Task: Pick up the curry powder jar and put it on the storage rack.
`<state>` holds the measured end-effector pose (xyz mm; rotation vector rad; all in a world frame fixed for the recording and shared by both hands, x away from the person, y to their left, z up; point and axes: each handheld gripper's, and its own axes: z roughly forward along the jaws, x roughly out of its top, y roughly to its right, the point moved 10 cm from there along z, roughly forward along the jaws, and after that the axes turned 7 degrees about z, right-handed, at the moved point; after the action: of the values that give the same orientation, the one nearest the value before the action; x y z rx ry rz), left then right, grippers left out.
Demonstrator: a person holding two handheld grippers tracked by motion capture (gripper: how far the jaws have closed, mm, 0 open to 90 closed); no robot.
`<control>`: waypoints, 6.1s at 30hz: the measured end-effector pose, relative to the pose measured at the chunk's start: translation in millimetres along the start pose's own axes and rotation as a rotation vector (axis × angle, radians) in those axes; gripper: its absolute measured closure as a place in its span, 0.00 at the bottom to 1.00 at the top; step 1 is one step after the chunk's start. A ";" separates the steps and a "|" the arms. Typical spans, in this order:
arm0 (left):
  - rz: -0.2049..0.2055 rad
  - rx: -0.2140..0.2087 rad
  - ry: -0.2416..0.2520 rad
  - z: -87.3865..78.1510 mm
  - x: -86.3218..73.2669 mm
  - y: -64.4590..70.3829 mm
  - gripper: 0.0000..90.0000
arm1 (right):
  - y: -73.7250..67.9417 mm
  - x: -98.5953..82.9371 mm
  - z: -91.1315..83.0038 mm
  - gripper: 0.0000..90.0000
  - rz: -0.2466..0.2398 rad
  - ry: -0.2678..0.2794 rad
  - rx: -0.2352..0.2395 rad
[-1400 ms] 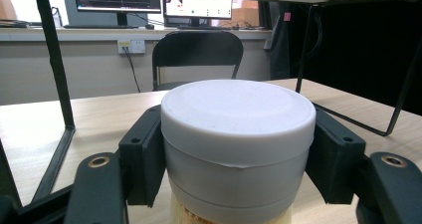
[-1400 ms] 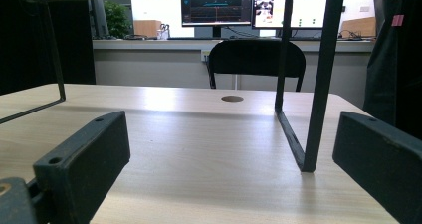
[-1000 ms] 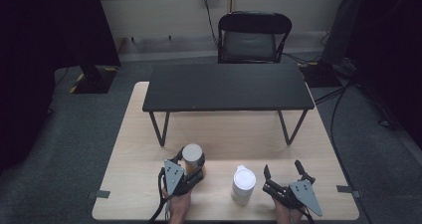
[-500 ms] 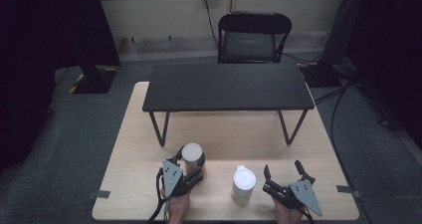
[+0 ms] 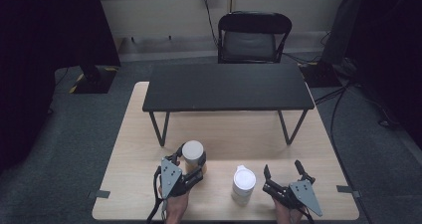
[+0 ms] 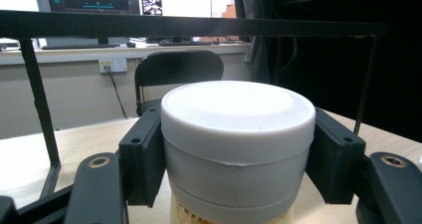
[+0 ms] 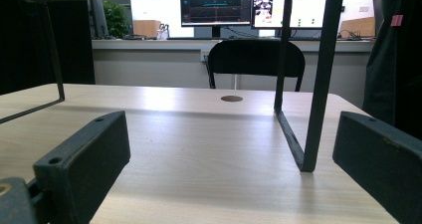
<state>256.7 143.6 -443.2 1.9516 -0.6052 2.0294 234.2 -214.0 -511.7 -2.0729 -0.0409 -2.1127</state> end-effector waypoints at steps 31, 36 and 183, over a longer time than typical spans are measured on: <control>-0.004 -0.073 0.004 8.2 44.2 -6.6 0.38 | -0.1 0.0 -0.2 0.00 0.000 0.000 -0.002; -0.005 -0.080 0.005 10.1 51.5 -9.2 0.38 | 0.2 0.0 -0.4 0.00 0.001 0.000 0.001; -0.071 0.194 0.073 77.3 107.2 -53.9 0.00 | -0.2 0.0 -0.6 0.00 0.000 0.000 -0.002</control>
<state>343.2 144.5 -329.7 1.9612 -0.3283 2.1745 233.6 -213.9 -511.7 -2.0735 -0.0382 -2.1138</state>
